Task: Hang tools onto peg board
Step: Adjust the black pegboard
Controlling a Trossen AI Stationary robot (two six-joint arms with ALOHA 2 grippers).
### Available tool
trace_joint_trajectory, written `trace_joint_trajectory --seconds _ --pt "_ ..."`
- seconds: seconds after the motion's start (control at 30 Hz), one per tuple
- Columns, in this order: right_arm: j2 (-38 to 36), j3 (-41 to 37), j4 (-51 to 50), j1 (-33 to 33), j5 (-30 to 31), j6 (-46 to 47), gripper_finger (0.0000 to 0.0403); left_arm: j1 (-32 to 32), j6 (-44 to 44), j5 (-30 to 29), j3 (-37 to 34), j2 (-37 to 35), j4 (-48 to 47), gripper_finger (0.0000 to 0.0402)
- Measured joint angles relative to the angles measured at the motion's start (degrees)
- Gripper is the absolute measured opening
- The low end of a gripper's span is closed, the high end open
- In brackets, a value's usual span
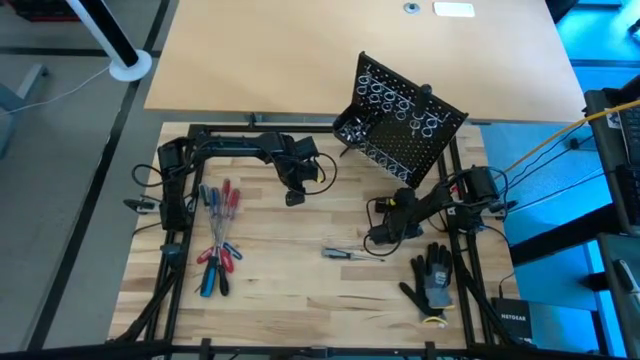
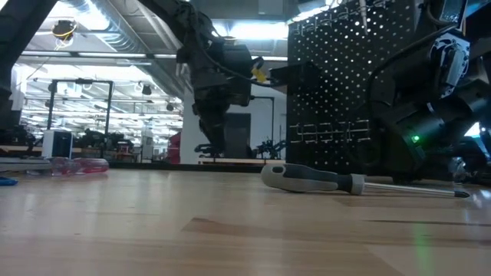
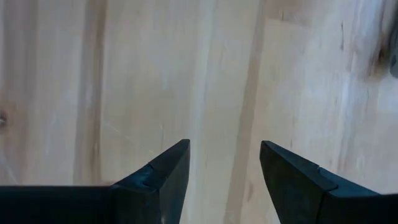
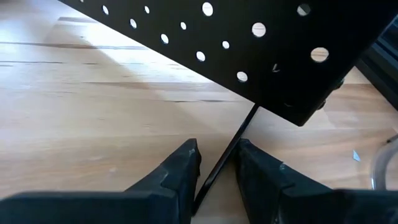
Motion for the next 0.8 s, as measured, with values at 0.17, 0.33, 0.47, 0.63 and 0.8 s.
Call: trace_joint_trajectory --seconds 0.17,0.33,0.47,0.63,0.8 --pt "-0.02 0.00 2.31 -1.49 1.48 -4.40 0.0108 0.00 0.49 0.00 0.00 0.00 -1.80 0.0184" --pt "-0.09 0.08 6.53 -4.08 2.82 -13.54 0.0107 0.00 0.79 0.02 0.00 0.00 -3.46 0.0184" --pt "-0.17 0.25 7.55 -6.15 3.16 -16.31 0.0107 0.00 1.03 0.04 0.00 -0.02 -4.39 0.0184" --pt "-0.15 0.20 9.28 -8.08 4.30 -19.25 0.0107 0.00 1.03 0.06 0.00 -0.02 -4.40 0.0184" --pt "-0.11 0.14 12.05 -10.10 5.56 -24.19 0.0107 0.00 0.84 0.06 0.00 -0.05 -4.71 0.0184"
